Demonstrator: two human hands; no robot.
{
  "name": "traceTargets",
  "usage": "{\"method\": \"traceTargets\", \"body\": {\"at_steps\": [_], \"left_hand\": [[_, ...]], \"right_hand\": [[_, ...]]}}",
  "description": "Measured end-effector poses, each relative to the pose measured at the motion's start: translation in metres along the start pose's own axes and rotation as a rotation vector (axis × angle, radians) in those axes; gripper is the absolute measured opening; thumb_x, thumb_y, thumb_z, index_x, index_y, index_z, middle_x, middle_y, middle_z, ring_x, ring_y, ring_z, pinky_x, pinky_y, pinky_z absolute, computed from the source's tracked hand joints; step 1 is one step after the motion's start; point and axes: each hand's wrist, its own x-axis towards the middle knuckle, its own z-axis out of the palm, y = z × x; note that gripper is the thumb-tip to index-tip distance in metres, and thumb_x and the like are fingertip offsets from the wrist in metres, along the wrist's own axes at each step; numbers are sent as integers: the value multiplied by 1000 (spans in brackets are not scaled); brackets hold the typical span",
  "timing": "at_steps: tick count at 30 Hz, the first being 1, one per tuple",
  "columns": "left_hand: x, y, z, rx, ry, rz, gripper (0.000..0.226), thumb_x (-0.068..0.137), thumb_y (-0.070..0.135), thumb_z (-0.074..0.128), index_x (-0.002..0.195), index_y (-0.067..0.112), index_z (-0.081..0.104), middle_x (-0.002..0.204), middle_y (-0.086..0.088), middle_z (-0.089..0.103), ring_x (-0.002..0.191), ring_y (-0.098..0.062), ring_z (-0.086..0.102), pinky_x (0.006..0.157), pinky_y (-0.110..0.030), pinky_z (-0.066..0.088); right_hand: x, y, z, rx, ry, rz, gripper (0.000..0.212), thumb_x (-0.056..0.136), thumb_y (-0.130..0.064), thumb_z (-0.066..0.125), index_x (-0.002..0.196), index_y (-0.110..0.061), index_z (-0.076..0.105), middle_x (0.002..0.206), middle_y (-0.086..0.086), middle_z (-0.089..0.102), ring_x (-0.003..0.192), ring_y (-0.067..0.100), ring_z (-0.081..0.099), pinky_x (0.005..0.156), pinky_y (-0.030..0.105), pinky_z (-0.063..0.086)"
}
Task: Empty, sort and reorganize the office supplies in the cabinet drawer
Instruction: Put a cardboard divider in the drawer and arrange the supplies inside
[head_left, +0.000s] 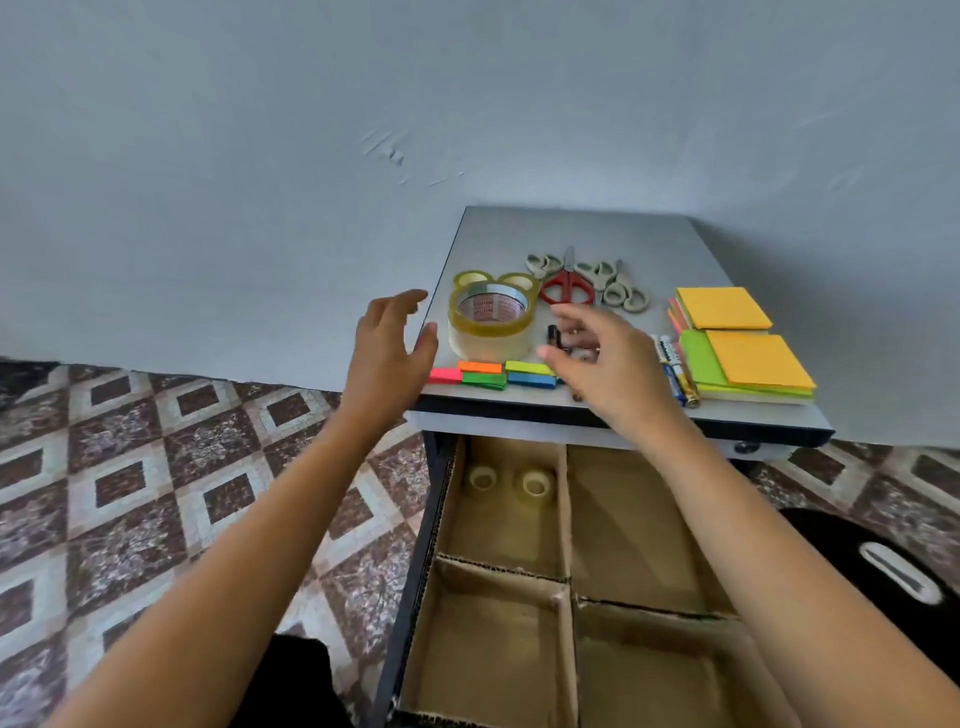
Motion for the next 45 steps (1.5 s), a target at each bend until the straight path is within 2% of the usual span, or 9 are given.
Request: {"method": "traceTargets", "body": {"at_steps": [4, 10, 15, 20, 27, 32, 34, 39, 45], "left_hand": [[53, 0, 1, 25, -153, -40, 40, 95, 20, 51, 135, 16, 45, 128, -8, 53, 105, -15, 53, 84, -20, 37], [102, -18, 10, 11, -500, -108, 52, 92, 8, 54, 141, 16, 38, 137, -11, 49, 107, -18, 52, 89, -25, 39], [124, -20, 19, 52, -694, -94, 63, 88, 11, 63, 144, 18, 35, 140, -6, 47, 113, -22, 51, 89, -31, 42], [139, -21, 24, 64, -759, -104, 64, 89, 12, 62, 145, 22, 33, 138, -3, 48, 107, -18, 46, 85, -33, 45], [144, -26, 33, 85, -759, -76, 58, 88, 16, 63, 141, 22, 39, 127, -6, 54, 103, -20, 51, 76, -28, 48], [142, -30, 33, -1, -729, -123, 46, 87, 13, 64, 128, 23, 47, 116, -4, 56, 100, -22, 53, 86, -41, 48], [141, -29, 31, -33, -708, -151, 45, 87, 13, 64, 128, 23, 47, 116, -3, 56, 104, -22, 52, 88, -42, 48], [137, -25, 24, -157, -575, -194, 48, 84, 15, 69, 127, 18, 49, 122, 0, 53, 109, -19, 50, 83, -36, 46], [119, -9, 4, -276, -331, -153, 51, 76, 12, 76, 119, 16, 50, 119, -1, 57, 96, -17, 58, 70, -21, 45]], "right_hand": [[56, 5, -11, -58, -78, -6, 53, 85, -22, 67, 135, -18, 49, 128, 2, 56, 103, 8, 53, 85, 17, 37], [115, 25, -8, -266, -247, -5, 65, 83, -22, 70, 141, -18, 41, 140, 7, 48, 125, 22, 48, 105, 34, 34], [143, 41, 1, -416, -462, -10, 79, 81, -22, 71, 148, -17, 29, 152, 4, 34, 137, 22, 34, 111, 32, 25], [159, 45, 9, -464, -578, -33, 79, 83, -27, 70, 148, -18, 26, 153, 2, 32, 138, 21, 32, 113, 38, 24], [161, 46, 16, -458, -558, -89, 69, 86, -23, 66, 145, -15, 33, 149, 7, 38, 134, 22, 38, 109, 33, 29], [161, 47, 17, -430, -520, -89, 65, 86, -27, 65, 143, -14, 37, 144, 8, 42, 131, 22, 40, 105, 30, 30], [161, 48, 18, -398, -496, -79, 63, 85, -27, 66, 141, -13, 42, 137, 9, 46, 127, 22, 43, 99, 27, 32], [155, 52, 10, -305, -315, -43, 58, 80, -22, 73, 132, -11, 50, 129, 10, 50, 117, 24, 50, 92, 26, 35], [132, 42, -13, -196, -120, -19, 59, 77, -22, 76, 127, -11, 49, 127, 9, 52, 115, 22, 52, 89, 26, 38]]}}
